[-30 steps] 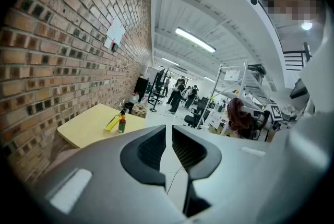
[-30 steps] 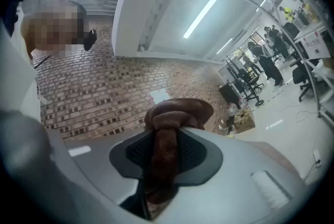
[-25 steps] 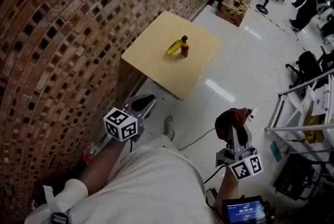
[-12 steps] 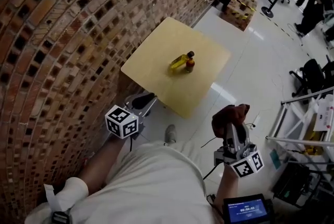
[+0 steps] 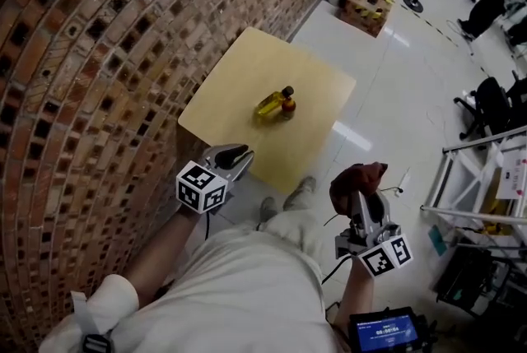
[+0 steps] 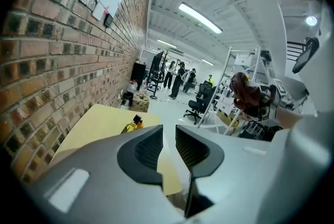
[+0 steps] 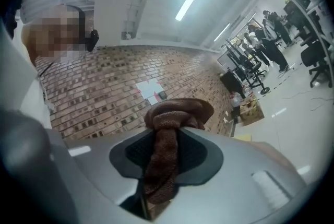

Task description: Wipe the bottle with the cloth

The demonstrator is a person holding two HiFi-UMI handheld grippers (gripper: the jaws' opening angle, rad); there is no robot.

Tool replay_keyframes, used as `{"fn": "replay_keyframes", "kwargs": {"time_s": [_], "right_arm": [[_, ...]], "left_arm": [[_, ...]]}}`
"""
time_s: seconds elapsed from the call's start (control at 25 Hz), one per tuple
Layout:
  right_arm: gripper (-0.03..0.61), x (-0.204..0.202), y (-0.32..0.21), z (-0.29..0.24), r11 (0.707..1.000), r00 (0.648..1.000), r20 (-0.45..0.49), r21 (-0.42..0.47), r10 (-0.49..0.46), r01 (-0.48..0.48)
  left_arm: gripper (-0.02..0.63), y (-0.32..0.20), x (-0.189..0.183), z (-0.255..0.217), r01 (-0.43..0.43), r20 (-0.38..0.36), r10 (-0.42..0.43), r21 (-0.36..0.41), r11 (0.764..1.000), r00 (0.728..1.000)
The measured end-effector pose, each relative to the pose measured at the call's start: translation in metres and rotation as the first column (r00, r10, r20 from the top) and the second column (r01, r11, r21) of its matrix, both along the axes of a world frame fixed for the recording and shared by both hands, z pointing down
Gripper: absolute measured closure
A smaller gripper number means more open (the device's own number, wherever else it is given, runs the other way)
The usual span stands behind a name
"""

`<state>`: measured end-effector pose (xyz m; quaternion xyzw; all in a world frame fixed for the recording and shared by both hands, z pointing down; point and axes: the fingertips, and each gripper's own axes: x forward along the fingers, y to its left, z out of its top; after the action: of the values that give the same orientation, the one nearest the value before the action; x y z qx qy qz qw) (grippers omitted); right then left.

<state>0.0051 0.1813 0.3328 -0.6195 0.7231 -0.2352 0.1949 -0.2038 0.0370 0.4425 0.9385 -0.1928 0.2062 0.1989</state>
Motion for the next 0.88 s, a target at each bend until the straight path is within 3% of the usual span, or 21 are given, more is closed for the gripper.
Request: {"fn": "replay_keyframes", "kwargs": {"time_s": [0.28, 0.52, 0.68, 0.76, 0.88], "right_arm": [[0.468, 0.013, -0.055, 0.026, 0.994, 0.996, -0.035, -0.075, -0.087, 0.084], [0.465, 0.04, -0.11, 0.069, 0.975, 0.984, -0.063, -0.159, -0.165, 0.153], [0.463, 0.045, -0.145, 0.106, 0.948, 0.953, -0.132, -0.209, -0.272, 0.241], [0.463, 0.049, -0.163, 0.14, 0.928, 0.941, -0.097, -0.228, -0.324, 0.296], [0.463, 0.058, -0.188, 0.21, 0.879, 0.935, -0.014, -0.348, -0.353, 0.326]], "left_arm": [[0.509, -0.035, 0.045, 0.04, -0.032, 0.127, 0.031, 0.01, 0.999, 0.991], [0.492, -0.077, 0.096, 0.093, 0.009, 0.253, -0.007, -0.007, 1.0, 0.967], [0.457, -0.102, 0.121, 0.124, 0.065, 0.333, -0.065, 0.011, 0.998, 0.941], [0.456, -0.116, 0.129, 0.14, 0.113, 0.36, -0.104, -0.004, 0.994, 0.927], [0.456, -0.13, 0.136, 0.164, 0.169, 0.402, -0.142, -0.035, 0.985, 0.905]]}}
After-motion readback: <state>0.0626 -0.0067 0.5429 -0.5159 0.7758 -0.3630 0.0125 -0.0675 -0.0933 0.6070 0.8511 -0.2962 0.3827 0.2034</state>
